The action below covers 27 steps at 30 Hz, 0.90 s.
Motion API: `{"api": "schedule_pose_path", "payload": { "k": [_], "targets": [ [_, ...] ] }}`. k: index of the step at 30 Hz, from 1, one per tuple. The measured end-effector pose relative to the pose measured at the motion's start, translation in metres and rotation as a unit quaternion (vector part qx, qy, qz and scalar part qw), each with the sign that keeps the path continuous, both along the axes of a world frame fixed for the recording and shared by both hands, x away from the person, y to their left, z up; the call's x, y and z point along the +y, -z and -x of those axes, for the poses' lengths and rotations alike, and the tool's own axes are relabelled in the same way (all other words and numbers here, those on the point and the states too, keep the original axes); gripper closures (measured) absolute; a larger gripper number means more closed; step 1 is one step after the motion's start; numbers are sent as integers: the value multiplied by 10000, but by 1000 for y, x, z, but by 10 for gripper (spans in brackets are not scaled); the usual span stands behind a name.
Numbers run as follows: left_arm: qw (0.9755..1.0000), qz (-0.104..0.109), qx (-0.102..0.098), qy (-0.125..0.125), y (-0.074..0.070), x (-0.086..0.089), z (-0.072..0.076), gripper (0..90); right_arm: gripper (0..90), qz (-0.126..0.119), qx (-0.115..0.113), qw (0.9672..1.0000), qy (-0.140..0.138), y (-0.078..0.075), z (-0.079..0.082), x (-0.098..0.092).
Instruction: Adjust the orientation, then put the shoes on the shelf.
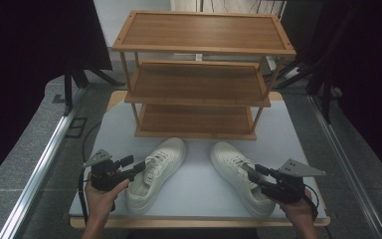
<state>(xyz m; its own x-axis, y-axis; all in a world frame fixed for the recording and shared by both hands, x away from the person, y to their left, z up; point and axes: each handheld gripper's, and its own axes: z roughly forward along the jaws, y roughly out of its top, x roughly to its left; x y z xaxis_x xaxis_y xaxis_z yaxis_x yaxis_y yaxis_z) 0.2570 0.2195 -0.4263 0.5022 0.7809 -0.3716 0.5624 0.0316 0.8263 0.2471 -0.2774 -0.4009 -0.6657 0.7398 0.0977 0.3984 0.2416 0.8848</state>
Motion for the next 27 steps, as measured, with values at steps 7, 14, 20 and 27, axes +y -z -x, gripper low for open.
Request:
{"api": "schedule_pose_path", "payload": {
  "k": [7,14,20,27],
  "targets": [
    [10000,38,-11,-36,-1,4,2,387,510,-179,-72,9992,359,3,-7,-14],
    [9998,-164,81,74,0,-4,-3,379,454,-159,-103,9985,504,5,-14,-23],
    [9994,-331,71,65,0,-8,-2,379,427,-140,-83,9983,563,7,-14,-28],
    [9994,-340,60,-59,4,-2,-4,388,421,-139,21,9986,517,17,-23,-27]
  ]
}}
